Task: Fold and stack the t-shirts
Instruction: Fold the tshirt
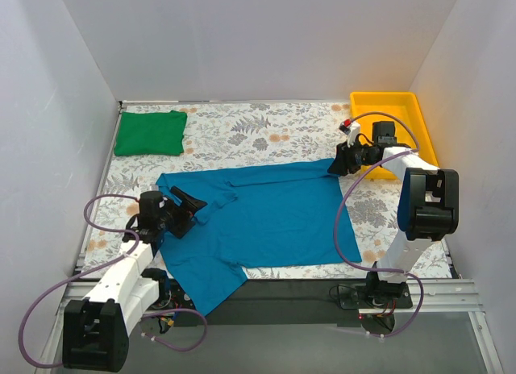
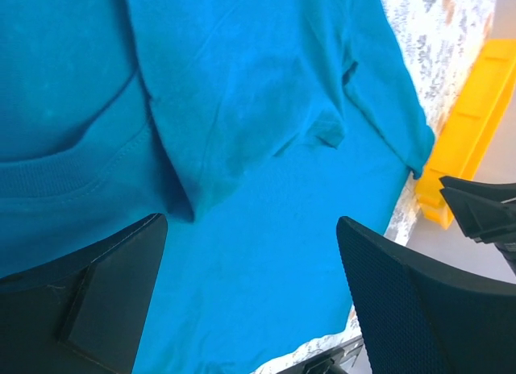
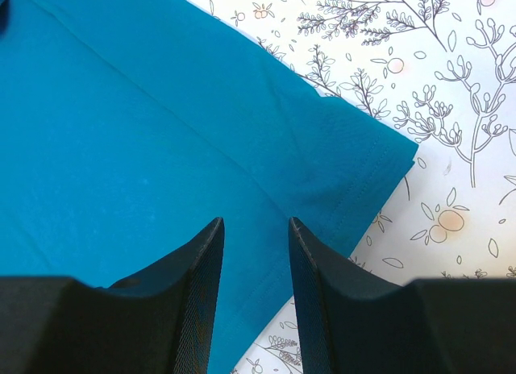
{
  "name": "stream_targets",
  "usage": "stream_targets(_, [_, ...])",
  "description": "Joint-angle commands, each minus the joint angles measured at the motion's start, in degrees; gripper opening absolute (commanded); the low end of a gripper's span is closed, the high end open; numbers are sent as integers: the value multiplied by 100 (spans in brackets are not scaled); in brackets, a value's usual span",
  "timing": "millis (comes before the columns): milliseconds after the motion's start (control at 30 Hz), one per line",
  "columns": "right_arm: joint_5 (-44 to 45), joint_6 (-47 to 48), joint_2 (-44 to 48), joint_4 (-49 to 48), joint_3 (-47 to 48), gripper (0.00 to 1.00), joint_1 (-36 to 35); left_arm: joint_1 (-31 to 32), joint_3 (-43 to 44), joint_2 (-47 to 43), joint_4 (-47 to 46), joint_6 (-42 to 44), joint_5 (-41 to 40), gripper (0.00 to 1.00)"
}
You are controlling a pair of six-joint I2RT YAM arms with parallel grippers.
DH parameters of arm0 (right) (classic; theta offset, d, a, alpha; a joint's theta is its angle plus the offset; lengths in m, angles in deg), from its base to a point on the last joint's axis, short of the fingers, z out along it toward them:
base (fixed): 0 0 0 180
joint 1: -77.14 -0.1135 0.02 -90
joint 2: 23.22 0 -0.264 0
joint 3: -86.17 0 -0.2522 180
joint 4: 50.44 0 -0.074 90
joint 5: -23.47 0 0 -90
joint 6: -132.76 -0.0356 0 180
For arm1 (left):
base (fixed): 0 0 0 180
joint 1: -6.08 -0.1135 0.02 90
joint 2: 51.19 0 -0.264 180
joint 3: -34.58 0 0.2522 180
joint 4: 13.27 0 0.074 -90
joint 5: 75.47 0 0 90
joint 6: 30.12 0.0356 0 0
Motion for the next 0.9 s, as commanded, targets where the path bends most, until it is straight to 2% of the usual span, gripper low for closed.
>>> stream_targets(0, [-138, 25, 79, -8, 57, 45, -2, -21, -14, 159, -135, 194, -85, 85])
stream_targets(333, [-138, 25, 70, -8, 49, 45, -2, -21, -111, 466, -628, 141, 38, 82])
stream_targets(867, [-138, 25, 70, 1, 49, 45, -2, -21, -233, 871, -1189, 89, 222, 67])
